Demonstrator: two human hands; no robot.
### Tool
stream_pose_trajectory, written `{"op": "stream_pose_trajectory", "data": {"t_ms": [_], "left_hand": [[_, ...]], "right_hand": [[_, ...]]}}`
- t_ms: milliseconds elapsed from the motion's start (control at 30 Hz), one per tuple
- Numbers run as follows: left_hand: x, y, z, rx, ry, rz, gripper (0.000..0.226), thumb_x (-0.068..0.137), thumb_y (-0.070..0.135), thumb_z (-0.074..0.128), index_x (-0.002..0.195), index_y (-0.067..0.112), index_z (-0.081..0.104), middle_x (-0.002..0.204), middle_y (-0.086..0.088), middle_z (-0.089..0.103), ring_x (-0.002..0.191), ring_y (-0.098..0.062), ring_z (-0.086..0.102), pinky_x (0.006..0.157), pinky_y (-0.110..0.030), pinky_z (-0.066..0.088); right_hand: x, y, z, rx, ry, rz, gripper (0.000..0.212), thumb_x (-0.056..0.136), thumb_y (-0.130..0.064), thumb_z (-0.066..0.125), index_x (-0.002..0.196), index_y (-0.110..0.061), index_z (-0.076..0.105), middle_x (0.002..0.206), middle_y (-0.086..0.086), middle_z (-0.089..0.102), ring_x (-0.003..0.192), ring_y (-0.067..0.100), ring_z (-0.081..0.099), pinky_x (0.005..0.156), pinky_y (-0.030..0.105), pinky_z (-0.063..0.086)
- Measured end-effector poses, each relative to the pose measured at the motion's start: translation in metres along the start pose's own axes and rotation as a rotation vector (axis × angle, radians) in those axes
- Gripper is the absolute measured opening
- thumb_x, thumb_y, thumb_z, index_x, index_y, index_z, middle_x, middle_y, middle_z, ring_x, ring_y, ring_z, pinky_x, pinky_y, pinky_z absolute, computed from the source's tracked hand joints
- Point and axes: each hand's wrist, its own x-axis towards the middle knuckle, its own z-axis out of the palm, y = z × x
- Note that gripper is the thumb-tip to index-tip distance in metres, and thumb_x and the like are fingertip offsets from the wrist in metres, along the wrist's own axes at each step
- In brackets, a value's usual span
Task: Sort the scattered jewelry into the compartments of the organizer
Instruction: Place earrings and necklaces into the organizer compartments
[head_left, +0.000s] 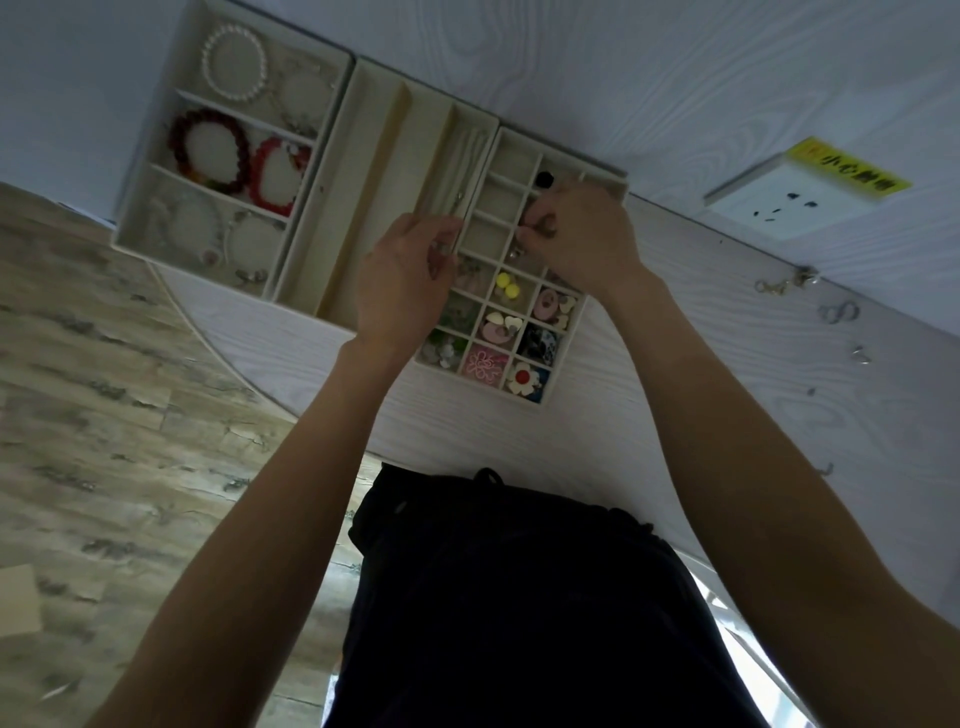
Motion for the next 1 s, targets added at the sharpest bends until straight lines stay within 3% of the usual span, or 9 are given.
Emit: {"op": "stream_pose_trajectory", "data": {"t_ms": [167,333,467,600,733,867,1000], "left_hand": [[-0.001,-0.002,0.001,-0.016,0.017,0.020,0.032,0.085,0.010,0.060,0.116,0.017,0.064,0.100,-0.006,0.062,0.079,-0.018,0.059,0.072,-0.029,0.050],[-0.001,-0.001,0.001,-0.038,0.013,0.017,0.033,0.085,0.009,0.060,0.117,0.016,0.064,0.101,-0.006,0.062,0.080,-0.017,0.059,0.074,-0.030,0.051],[-0.001,0.000,0.000,-0.014,0.002,0.017,0.033,0.085,0.009,0.060,0.117,0.016,0.064,0.102,-0.006,0.063,0.082,-0.018,0.060,0.072,-0.026,0.048],[-0.001,-0.001,-0.001,-0.001,-0.005,0.010,0.033,0.085,0.011,0.060,0.118,0.018,0.063,0.103,-0.005,0.062,0.083,-0.017,0.059,0.072,-0.022,0.044],[-0.001,0.000,-0.001,0.001,-0.005,0.011,0.033,0.085,0.011,0.060,0.118,0.017,0.063,0.104,-0.006,0.062,0.085,-0.019,0.060,0.073,-0.026,0.047],[-0.001,0.000,-0.001,-0.004,0.004,0.014,0.033,0.085,0.010,0.060,0.117,0.017,0.064,0.104,-0.006,0.062,0.083,-0.018,0.060,0.072,-0.026,0.048],[-0.001,-0.001,0.000,-0.012,0.008,0.012,0.033,0.085,0.011,0.060,0.117,0.018,0.064,0.103,-0.005,0.062,0.080,-0.019,0.060,0.071,-0.030,0.051]], "right_hand": [[0.000,0.002,-0.001,0.043,-0.018,0.050,0.026,0.091,-0.028,0.052,0.098,-0.012,0.071,0.099,0.009,0.066,0.086,0.023,0.060,0.067,0.027,0.043],[0.001,0.002,0.003,-0.073,0.053,0.104,0.027,0.095,-0.026,0.047,0.104,-0.015,0.070,0.102,0.008,0.066,0.094,0.022,0.060,0.067,0.023,0.036],[-0.001,-0.001,0.003,-0.113,0.080,0.098,0.032,0.095,-0.024,0.042,0.092,-0.007,0.069,0.093,0.010,0.063,0.081,0.020,0.055,0.061,0.025,0.033],[0.001,-0.004,0.003,-0.123,0.099,0.111,0.032,0.093,-0.035,0.050,0.090,-0.011,0.072,0.090,0.008,0.067,0.084,0.023,0.061,0.062,0.025,0.037],[0.004,-0.001,0.000,-0.129,0.093,0.148,0.025,0.092,-0.030,0.053,0.095,-0.012,0.071,0.096,0.006,0.067,0.088,0.021,0.061,0.065,0.025,0.038],[0.000,-0.001,-0.003,-0.164,0.164,0.096,0.023,0.093,-0.022,0.050,0.100,-0.010,0.068,0.105,0.008,0.062,0.089,0.025,0.060,0.064,0.026,0.035],[-0.008,0.004,-0.003,-0.013,0.244,0.018,0.022,0.091,-0.022,0.051,0.098,-0.014,0.070,0.097,0.007,0.061,0.082,0.022,0.058,0.062,0.026,0.034]]}}
